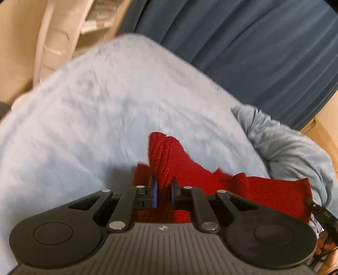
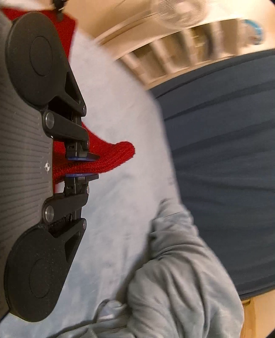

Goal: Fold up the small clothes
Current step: 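Grasp the folded edge with both grippers and fold it over again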

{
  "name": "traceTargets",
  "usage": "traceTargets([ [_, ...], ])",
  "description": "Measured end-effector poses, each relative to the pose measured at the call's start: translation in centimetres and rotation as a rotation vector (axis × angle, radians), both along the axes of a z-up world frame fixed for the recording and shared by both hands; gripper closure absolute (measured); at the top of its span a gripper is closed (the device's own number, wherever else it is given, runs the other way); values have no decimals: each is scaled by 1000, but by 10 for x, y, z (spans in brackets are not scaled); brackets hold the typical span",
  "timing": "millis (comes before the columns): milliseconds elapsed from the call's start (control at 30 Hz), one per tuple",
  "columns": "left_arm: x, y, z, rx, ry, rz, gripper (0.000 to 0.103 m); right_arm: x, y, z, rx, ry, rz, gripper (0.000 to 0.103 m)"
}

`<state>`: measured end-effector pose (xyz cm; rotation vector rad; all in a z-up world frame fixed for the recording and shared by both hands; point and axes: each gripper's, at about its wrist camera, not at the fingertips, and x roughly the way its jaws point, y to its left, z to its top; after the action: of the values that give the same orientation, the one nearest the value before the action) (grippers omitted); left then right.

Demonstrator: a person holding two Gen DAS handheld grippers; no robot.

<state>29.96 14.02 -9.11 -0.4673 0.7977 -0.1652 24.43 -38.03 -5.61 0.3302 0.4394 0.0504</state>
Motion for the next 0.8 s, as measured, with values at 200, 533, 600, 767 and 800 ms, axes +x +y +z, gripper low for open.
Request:
traceTargets([
  [200, 53, -11, -58, 188, 155, 31, 90, 60, -20, -65, -16, 293, -155, 93],
  [533, 41, -19, -68, 357, 123, 70, 31, 46, -49, -111, 131, 389, -294, 46],
  [600, 26, -21, -57, 392, 120, 89, 21, 20, -62, -101, 241, 356, -369, 46],
  [767, -45, -47, -24, 374, 21, 8, 17, -59, -26, -67, 257, 170, -225, 45],
  [800, -61, -57, -21, 357, -6, -19, 14, -71, -11, -65, 227, 163, -146, 46],
])
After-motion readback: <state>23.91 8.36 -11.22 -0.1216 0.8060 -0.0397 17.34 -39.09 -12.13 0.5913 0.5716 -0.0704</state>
